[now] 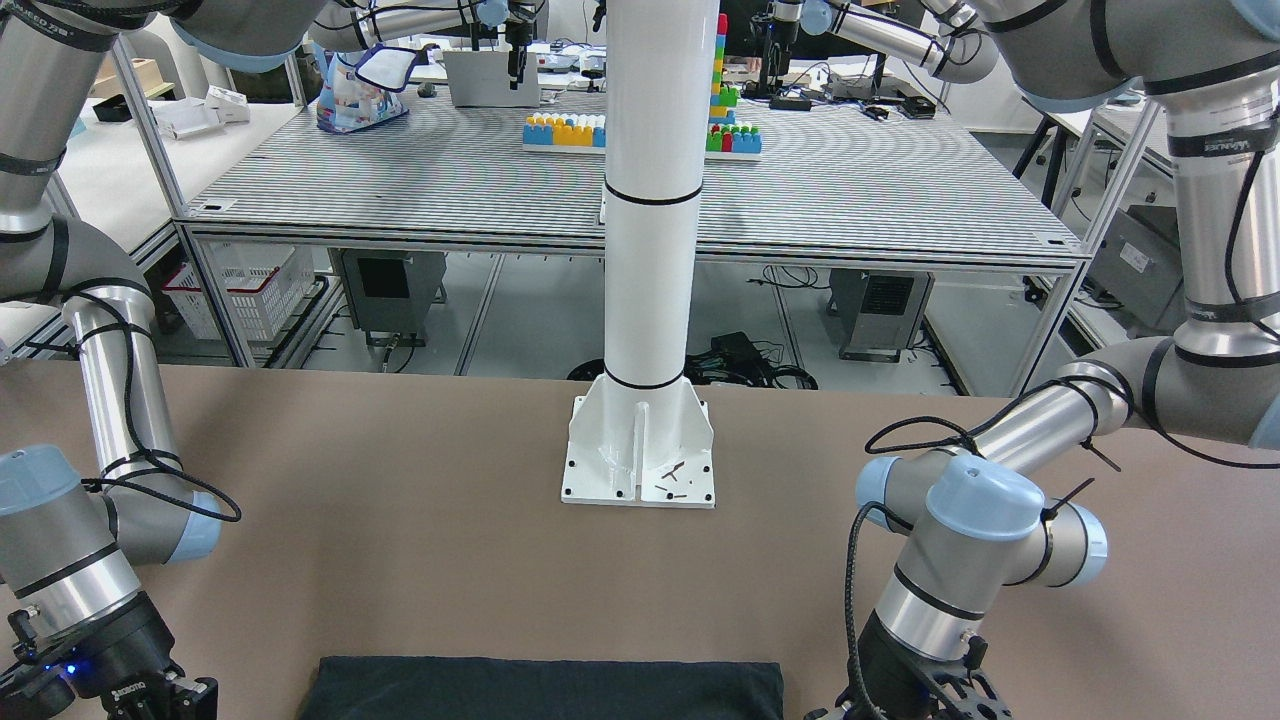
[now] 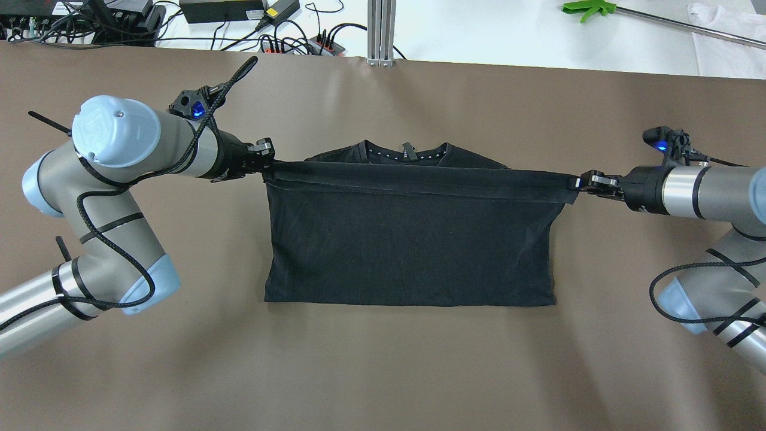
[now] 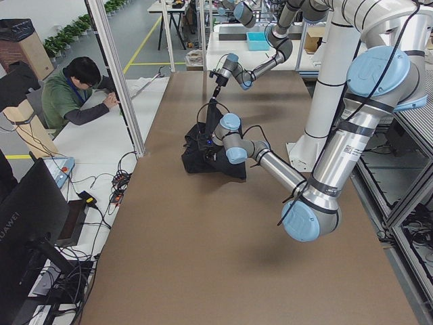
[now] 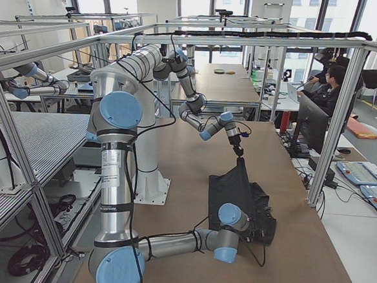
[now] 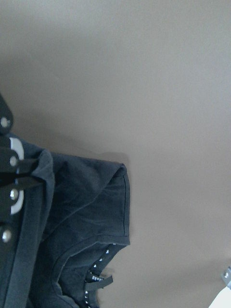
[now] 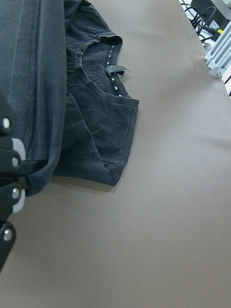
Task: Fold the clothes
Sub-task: 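Lift the hem with both grippers and fold it toward the collar, then release the hem with both grippers and raise them away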
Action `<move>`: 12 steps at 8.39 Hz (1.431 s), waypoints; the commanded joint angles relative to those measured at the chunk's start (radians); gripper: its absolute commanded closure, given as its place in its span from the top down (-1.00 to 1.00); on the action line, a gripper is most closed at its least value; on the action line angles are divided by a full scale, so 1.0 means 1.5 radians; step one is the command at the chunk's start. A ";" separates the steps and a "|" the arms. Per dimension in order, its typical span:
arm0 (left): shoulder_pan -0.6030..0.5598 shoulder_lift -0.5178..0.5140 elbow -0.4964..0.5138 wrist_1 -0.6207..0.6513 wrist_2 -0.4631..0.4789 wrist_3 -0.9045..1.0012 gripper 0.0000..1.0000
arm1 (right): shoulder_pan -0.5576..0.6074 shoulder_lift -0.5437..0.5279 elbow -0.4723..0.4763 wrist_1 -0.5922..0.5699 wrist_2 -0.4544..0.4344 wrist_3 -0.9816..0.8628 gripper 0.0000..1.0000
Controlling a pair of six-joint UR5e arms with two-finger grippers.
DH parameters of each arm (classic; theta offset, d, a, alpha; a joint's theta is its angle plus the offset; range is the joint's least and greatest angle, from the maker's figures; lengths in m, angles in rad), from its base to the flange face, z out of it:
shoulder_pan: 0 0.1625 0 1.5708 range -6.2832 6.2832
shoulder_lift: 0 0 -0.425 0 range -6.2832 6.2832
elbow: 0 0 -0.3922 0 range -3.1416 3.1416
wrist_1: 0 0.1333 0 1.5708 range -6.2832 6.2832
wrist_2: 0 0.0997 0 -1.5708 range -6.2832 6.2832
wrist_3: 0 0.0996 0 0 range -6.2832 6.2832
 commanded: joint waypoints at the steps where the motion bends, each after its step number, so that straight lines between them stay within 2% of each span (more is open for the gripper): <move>1: -0.002 -0.041 0.009 0.007 0.001 -0.009 -1.00 | 0.000 0.056 0.023 -0.088 -0.001 0.006 -1.00; 4: -0.002 -0.085 0.070 0.005 0.001 -0.007 -1.00 | 0.000 0.062 0.025 -0.107 -0.020 0.003 -1.00; 6: -0.003 -0.088 0.074 0.004 0.001 -0.004 -1.00 | 0.000 0.065 0.023 -0.121 -0.061 0.003 -1.00; 10: -0.014 -0.105 0.093 0.005 0.001 -0.003 -1.00 | 0.000 0.072 0.020 -0.135 -0.065 -0.001 -1.00; 11: -0.015 -0.105 0.093 0.002 0.001 -0.006 -1.00 | 0.000 0.072 0.020 -0.135 -0.065 0.000 -0.86; 12: -0.014 -0.105 0.095 0.001 0.002 -0.003 0.15 | 0.000 0.072 0.020 -0.135 -0.065 0.004 -0.08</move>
